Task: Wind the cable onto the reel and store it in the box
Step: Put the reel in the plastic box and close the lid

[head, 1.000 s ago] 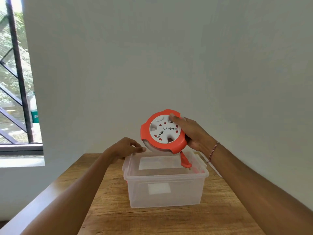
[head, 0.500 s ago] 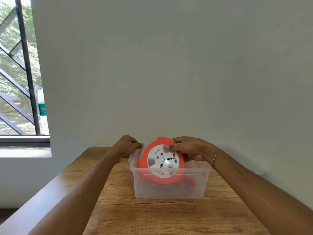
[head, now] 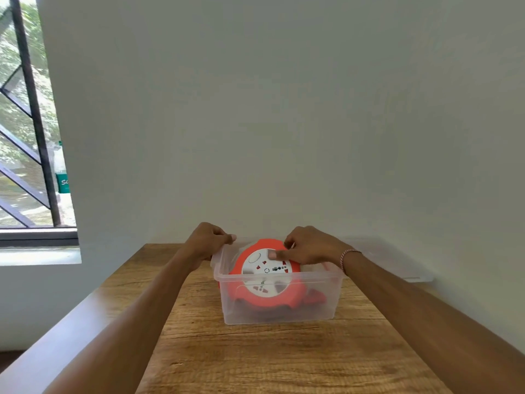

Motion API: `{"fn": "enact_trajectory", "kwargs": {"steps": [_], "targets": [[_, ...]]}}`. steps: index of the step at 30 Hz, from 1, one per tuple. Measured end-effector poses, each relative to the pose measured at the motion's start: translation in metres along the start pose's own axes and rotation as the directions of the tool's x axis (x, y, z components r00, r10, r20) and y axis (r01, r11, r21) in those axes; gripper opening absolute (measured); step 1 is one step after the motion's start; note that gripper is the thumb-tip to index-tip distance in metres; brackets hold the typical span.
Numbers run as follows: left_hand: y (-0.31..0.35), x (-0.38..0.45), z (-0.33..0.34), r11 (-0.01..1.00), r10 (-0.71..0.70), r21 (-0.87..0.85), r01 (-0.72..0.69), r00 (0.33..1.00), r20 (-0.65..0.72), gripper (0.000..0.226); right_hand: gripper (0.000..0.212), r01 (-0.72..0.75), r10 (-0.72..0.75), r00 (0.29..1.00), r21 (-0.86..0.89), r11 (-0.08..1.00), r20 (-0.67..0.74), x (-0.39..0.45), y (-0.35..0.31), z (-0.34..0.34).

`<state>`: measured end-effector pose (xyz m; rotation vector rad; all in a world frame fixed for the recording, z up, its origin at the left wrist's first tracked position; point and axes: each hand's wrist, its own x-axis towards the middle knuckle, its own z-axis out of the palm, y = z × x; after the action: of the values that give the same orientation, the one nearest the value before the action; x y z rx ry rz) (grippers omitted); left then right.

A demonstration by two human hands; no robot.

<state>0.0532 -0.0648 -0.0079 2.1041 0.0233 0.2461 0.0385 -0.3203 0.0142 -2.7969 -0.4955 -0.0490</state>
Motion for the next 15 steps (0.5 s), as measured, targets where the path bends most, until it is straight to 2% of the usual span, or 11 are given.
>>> {"fn": "enact_trajectory", "kwargs": {"steps": [1,3,6,10,15], "targets": [[0.001,-0.001,0.000,1.000,-0.002,0.002,0.002,1.000,0.004,0.023,0.063,0.027,-0.028,0.997,-0.012,1.000,-0.067,-0.002,0.002,-0.003],[0.003,-0.002,-0.001,1.000,0.006,0.020,-0.006,1.000,0.009,0.021,0.042,0.068,-0.050,0.969,0.069,0.995,-0.242,-0.008,0.010,-0.016],[0.007,-0.003,0.000,0.993,0.064,0.105,-0.061,0.998,-0.023,0.023,0.024,0.068,0.007,0.905,0.161,0.985,-0.426,-0.017,0.039,-0.037],[0.026,-0.004,0.009,0.920,0.209,0.348,-0.180,0.977,-0.048,0.048,0.012,-0.071,0.127,0.917,0.158,0.985,-0.378,-0.028,0.097,-0.043],[0.073,-0.006,0.042,0.772,0.331,0.510,-0.379,0.925,0.186,0.073,0.037,-0.269,0.301,0.917,0.152,0.951,-0.261,-0.049,0.153,-0.023]]}}
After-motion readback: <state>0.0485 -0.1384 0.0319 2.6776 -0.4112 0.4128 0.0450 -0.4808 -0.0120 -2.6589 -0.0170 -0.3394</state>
